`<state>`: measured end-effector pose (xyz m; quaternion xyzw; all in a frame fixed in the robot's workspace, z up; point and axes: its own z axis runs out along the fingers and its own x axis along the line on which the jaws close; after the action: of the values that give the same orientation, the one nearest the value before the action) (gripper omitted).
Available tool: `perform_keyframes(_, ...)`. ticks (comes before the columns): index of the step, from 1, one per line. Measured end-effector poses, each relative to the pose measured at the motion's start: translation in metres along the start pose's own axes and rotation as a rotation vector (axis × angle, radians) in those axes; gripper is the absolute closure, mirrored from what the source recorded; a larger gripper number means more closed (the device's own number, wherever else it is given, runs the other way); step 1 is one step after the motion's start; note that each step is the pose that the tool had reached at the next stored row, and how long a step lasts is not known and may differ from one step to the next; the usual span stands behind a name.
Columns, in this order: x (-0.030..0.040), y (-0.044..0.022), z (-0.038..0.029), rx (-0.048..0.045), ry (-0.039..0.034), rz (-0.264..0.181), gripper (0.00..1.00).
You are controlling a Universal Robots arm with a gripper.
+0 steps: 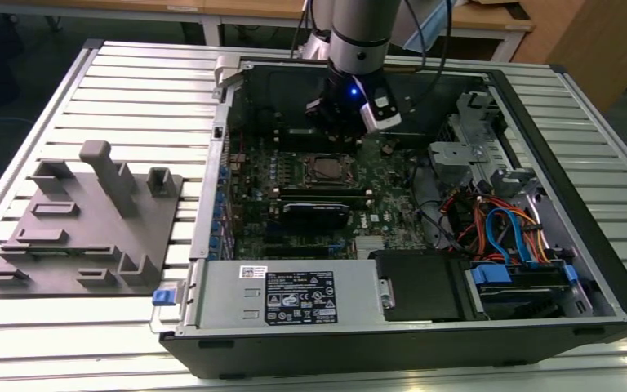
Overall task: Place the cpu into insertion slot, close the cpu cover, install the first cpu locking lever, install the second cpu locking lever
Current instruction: 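Install the first cpu locking lever, then install the second cpu locking lever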
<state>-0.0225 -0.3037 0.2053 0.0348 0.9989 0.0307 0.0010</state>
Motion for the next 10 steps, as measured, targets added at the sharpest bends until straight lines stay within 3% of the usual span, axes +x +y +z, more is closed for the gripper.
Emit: perform_keyframes(10, -0.0002, -0.0028, 0.0001, 0.0000, 0.0000, 0.000, 0.90)
